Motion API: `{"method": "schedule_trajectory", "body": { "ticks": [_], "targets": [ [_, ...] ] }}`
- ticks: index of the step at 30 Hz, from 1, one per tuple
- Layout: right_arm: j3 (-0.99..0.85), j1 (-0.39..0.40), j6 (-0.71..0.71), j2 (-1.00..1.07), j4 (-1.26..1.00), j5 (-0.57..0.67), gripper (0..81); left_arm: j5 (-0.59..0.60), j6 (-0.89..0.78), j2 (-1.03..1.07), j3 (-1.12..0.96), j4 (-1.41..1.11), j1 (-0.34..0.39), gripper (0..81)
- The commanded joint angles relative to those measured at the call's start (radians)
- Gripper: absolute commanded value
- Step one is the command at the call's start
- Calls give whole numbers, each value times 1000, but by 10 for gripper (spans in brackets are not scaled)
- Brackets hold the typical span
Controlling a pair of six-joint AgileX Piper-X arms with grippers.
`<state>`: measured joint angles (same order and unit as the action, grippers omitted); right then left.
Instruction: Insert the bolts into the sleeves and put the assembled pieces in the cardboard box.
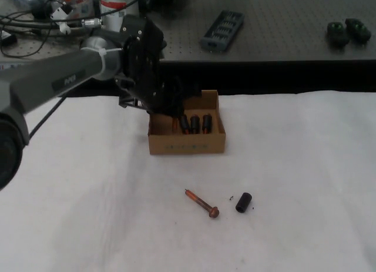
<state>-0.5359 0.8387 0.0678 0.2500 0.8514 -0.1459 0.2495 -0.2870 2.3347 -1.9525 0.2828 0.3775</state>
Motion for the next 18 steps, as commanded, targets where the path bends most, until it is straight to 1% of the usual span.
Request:
{"method": "schedule_trajectory", "body": {
  "ticks": [1,14,16,18],
  "targets": [
    [-5,1,-7,-8,5,-2,37,2,-7,13,-13,-18,1,6],
    [-5,1,-7,-8,11,-2,37,7,-7,37,-13,-24,1,5],
    [-5,1,-7,-8,11,-2,37,33,-7,37,-13,-24,1,61],
    [-5,1,-7,-8,11,-2,37,47,-7,37,-13,-24,1,153]
  ]
}}
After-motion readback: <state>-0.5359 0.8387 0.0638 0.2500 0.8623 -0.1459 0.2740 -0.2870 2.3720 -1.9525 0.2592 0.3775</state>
